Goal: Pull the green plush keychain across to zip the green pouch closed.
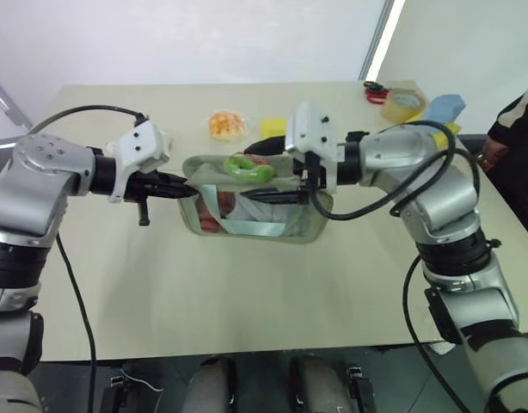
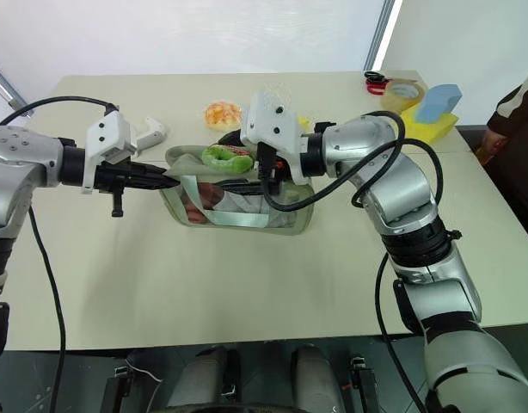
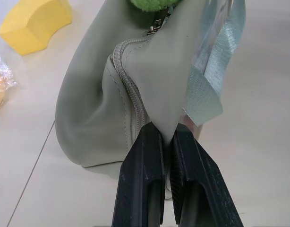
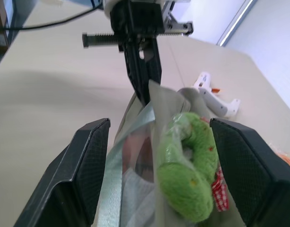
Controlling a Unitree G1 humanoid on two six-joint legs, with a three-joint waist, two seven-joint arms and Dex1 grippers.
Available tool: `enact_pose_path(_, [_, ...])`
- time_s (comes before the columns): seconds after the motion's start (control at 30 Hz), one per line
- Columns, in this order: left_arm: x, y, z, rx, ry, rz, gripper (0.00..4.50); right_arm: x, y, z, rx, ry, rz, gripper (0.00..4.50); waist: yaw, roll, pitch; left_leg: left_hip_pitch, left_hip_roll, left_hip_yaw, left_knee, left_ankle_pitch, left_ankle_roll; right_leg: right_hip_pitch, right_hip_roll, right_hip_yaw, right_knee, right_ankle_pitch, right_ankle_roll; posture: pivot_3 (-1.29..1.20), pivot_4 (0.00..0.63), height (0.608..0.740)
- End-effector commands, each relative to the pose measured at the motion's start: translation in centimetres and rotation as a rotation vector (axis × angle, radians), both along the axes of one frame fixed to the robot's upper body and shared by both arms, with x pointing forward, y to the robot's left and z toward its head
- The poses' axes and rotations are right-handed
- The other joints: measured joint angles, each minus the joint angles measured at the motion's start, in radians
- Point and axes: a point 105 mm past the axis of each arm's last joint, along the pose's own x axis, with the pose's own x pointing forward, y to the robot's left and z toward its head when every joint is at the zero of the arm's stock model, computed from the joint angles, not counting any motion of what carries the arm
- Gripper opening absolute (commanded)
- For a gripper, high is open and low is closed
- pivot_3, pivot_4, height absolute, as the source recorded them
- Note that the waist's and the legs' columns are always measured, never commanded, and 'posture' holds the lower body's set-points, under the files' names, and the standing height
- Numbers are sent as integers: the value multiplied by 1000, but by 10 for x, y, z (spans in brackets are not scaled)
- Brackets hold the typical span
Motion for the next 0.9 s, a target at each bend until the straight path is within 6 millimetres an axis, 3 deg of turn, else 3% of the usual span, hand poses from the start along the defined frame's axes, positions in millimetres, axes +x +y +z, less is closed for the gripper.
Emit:
enact_pose_path(0.03, [-1,-4,7,11,-35,-22,0,7,-3,3,-19,-75,-26,3492,1,0,0,0,0,0,0,0,0,0,0,0,0,0,0,0,150,740])
enact_pose_path(0.13, [-2,-4,7,11,-35,-21,0,12,-7,1,-42,-84,-41,2631,1,0,0,0,0,0,0,0,0,0,0,0,0,0,0,0,150,740])
enact_pose_path(0.3, [-1,-5,7,7,-37,-19,0,12,-10,4,-30,-85,-42,42,1,0,0,0,0,0,0,0,0,0,0,0,0,0,0,0,150,740])
enact_pose_path(0.47, [0,-4,6,6,-37,-14,0,8,-19,20,1,-77,-62,14,3,0,0,0,0,0,0,0,0,0,0,0,0,0,0,0,150,740])
enact_pose_path(0.63, [1,-2,5,6,-36,-8,0,17,-51,49,77,-73,-208,14,4,0,0,0,0,0,0,0,0,0,0,0,0,0,0,0,150,740])
enact_pose_path(0.77, [2,0,3,8,-31,-1,0,32,-106,57,69,-140,-480,14,9,0,0,-1,0,0,0,0,0,0,0,0,0,0,0,0,150,740])
enact_pose_path(0.9, [3,0,1,8,-27,1,0,33,-151,40,-50,-196,-669,14,7,0,0,-1,-1,0,0,-1,1,1,-1,0,-1,0,0,0,150,740])
